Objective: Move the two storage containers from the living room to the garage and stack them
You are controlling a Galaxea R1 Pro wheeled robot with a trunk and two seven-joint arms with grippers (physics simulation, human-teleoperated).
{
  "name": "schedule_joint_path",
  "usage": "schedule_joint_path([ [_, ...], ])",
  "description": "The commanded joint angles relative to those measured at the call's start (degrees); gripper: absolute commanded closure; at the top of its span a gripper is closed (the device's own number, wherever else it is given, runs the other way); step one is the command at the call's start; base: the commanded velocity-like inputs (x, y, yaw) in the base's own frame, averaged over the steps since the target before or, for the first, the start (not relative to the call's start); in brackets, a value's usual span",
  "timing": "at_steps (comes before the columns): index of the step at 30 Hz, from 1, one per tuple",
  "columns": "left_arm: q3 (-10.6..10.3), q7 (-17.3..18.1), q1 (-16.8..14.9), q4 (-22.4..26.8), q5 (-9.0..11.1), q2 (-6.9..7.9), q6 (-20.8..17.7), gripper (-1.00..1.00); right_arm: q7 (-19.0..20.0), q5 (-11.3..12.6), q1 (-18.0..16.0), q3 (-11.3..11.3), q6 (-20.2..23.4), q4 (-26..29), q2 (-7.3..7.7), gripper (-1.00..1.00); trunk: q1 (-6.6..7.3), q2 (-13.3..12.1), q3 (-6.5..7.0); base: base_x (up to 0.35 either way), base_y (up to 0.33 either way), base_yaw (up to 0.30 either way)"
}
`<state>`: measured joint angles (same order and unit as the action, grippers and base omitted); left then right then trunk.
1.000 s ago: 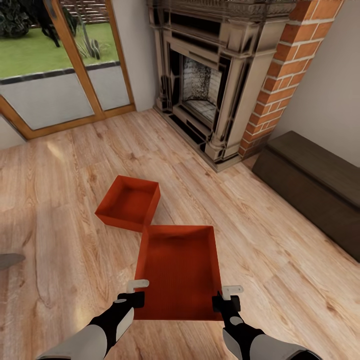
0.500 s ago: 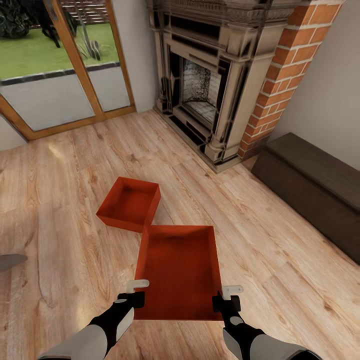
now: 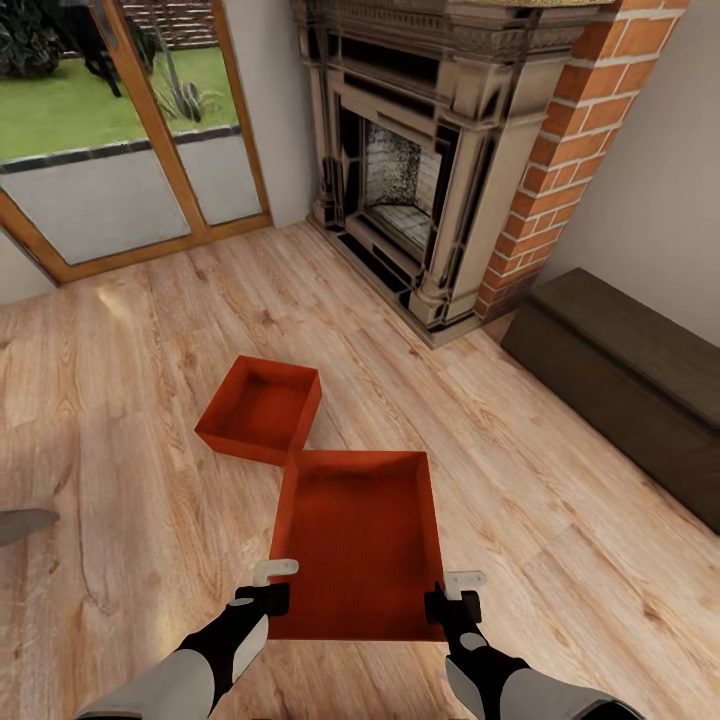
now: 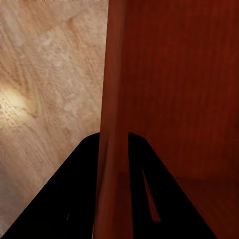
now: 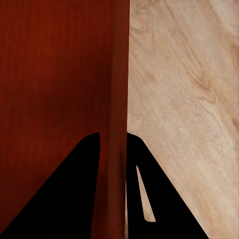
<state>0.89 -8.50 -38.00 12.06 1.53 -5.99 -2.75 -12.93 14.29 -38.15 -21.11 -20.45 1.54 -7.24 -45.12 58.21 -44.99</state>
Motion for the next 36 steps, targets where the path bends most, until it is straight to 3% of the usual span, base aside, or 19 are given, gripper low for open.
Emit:
schedule_joint_path([
  [1, 1.3, -1.2, 0.0, 0.0, -0.2, 0.19, -0.3, 1.00, -0.3, 0.4, -0.1, 3.0, -0.5, 0.1, -0.02, 1.00, 0.22, -0.4, 0.16, 0.000, 0.000, 0.000],
  [30, 1.3, -1.2, 0.0, 0.0, -0.2, 0.19, -0.3, 1.00, -0.9, 0.5, -0.1, 3.0, -0.6, 0.1, -0.34, 1.00, 6.59, -12.0, 5.56, 0.000, 0.000, 0.000],
  [36, 1.4, -1.3, 0.0, 0.1, -0.2, 0.19, -0.3, 1.00, -1.0, 0.5, -0.1, 3.0, -0.6, 0.1, -0.35, 1.00, 6.59, -12.0, 6.10, 0.000, 0.000, 0.000],
])
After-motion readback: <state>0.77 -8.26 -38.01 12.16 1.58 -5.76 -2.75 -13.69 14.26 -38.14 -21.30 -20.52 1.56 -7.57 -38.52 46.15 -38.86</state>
